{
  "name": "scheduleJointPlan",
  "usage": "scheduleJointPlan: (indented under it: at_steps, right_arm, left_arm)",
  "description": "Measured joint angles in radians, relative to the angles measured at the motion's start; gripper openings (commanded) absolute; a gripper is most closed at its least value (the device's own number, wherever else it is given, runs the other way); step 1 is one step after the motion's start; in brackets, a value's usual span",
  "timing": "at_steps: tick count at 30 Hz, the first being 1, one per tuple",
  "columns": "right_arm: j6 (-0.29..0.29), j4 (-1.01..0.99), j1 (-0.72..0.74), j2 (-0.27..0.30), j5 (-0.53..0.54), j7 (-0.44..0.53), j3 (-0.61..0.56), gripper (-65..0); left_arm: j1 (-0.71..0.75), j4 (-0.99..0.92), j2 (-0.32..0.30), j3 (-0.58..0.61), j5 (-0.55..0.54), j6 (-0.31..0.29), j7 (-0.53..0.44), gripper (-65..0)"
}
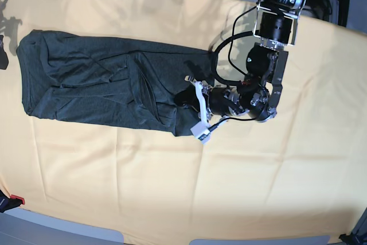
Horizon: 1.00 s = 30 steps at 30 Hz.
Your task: Fold the T-shirt properly
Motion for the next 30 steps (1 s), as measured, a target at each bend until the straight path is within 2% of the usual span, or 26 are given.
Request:
scheduleJointPlan:
  at_steps: [5, 11, 13, 17, 18, 21, 23, 25, 30]
  right_arm:
    - [0.000, 0.000, 0.000, 0.000, 0.000, 0.000, 0.000, -21.8]
    - [0.000, 0.000, 0.000, 0.000, 0.000, 0.000, 0.000, -21.8]
    - [0.000, 0.000, 0.000, 0.000, 0.000, 0.000, 0.000, -21.8]
    - [0.000, 0.000, 0.000, 0.000, 0.000, 0.000, 0.000, -21.8]
    - [-0.002, 0.000, 0.000, 0.000, 0.000, 0.000, 0.000, -21.8]
    - [-0.009, 0.000, 0.000, 0.000, 0.000, 0.000, 0.000, -21.8]
    - [-0.009, 0.000, 0.000, 0.000, 0.000, 0.000, 0.000, -21.8]
    - [-0.008, 0.000, 0.000, 0.000, 0.000, 0.000, 0.000, -21.8]
    - [-0.009, 0.000, 0.000, 0.000, 0.000, 0.000, 0.000, -21.8]
  left_arm:
    - [0.000, 0.000, 0.000, 0.057, 0.080, 0.008, -0.115, -65.0]
    - [-0.001, 0.000, 0.027, 0.067, 0.116, 0.038, -0.206, -65.0]
    - [0.000, 0.000, 0.039, 0.068, 0.128, 0.036, -0.292, -65.0]
    - [-0.005, -0.026, 0.074, 0.067, 0.275, 0.036, -0.530, -65.0]
    - [-0.008, -0.034, 0.080, 0.067, 0.299, 0.037, -0.564, -65.0]
    - [-0.027, -0.045, 0.085, 0.068, 0.321, 0.032, -0.562, -65.0]
    - [-0.054, -0.045, 0.085, 0.063, 0.320, 0.011, -0.525, -65.0]
    - [-0.086, -0.043, 0.087, 0.031, 0.306, -0.015, -0.433, -65.0]
    - [-0.135, -0.002, 0.087, -0.134, 0.187, -0.007, -0.162, -65.0]
